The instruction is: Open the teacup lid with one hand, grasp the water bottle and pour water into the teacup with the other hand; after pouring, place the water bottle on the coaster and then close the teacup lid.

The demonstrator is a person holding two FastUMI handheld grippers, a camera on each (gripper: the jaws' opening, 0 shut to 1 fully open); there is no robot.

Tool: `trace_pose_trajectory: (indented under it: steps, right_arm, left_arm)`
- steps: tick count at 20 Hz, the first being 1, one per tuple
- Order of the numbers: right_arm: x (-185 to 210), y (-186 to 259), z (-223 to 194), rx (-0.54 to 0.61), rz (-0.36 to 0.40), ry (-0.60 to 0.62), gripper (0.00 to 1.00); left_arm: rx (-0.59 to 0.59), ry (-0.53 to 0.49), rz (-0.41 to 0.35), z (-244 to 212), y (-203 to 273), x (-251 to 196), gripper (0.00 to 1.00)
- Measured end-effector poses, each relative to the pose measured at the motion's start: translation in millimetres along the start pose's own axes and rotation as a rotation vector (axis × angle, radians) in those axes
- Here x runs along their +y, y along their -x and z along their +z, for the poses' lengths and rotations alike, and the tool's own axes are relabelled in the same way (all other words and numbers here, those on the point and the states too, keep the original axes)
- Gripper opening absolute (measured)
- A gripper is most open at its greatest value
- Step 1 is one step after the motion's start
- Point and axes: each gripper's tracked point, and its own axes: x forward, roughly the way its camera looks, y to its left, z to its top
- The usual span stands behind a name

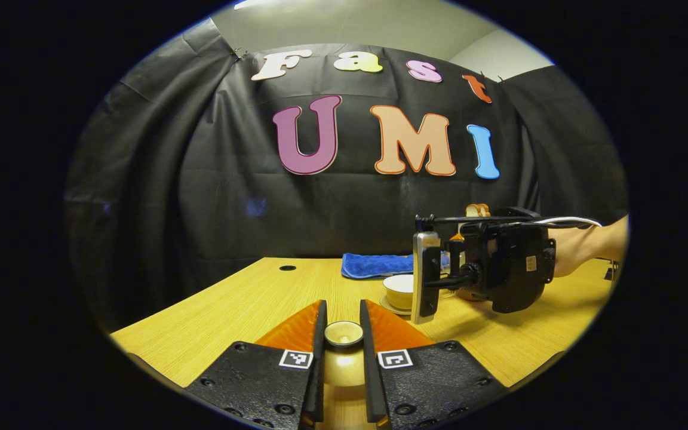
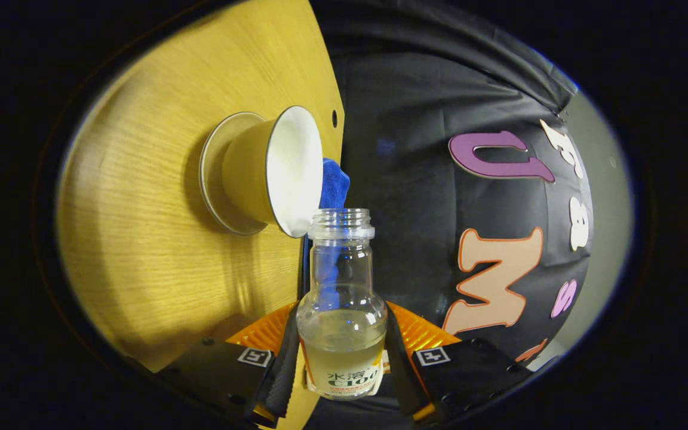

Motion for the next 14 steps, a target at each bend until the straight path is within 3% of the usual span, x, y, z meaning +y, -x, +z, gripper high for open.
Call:
trace_pose_trajectory:
  steps: [14]
  right_arm:
    - [-19, 1, 11, -0.042, -0.079, 0.259, 0.71]
  left_arm:
    - [0.000, 0.001, -0.001, -1, 1, 1, 0.25]
